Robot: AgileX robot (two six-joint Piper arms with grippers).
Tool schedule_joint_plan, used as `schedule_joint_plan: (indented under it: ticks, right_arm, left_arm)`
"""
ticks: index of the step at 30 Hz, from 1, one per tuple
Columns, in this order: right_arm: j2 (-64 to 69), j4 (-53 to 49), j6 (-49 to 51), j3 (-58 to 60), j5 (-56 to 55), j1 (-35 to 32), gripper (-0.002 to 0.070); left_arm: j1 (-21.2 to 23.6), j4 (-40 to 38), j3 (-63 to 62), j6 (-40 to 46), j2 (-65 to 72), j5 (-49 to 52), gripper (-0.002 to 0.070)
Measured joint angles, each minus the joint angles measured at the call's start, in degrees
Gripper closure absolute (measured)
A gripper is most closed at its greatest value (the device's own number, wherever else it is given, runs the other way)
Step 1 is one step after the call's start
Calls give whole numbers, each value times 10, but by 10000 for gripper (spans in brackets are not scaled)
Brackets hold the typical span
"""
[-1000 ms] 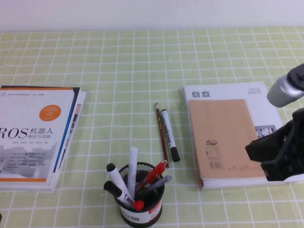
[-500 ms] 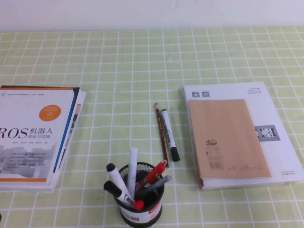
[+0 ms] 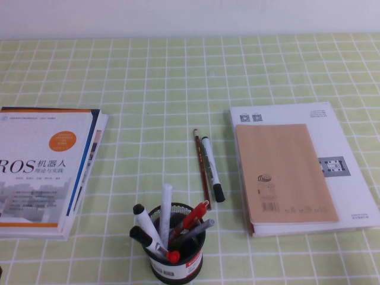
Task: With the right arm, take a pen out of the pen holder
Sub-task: 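Take a marker out of the pen holder and lay it on the table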
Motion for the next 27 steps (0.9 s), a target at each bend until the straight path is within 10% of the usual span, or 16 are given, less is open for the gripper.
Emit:
schedule_joint_plan:
  ticks: [21, 27]
  right_arm:
    - [-40, 3, -37, 0, 104, 0, 688]
    - [-40, -93, 83, 0, 135, 0, 688]
  left_arm:
    - [0, 0, 0, 0, 0, 0, 683]
    - [0, 0, 0, 0, 0, 0, 683]
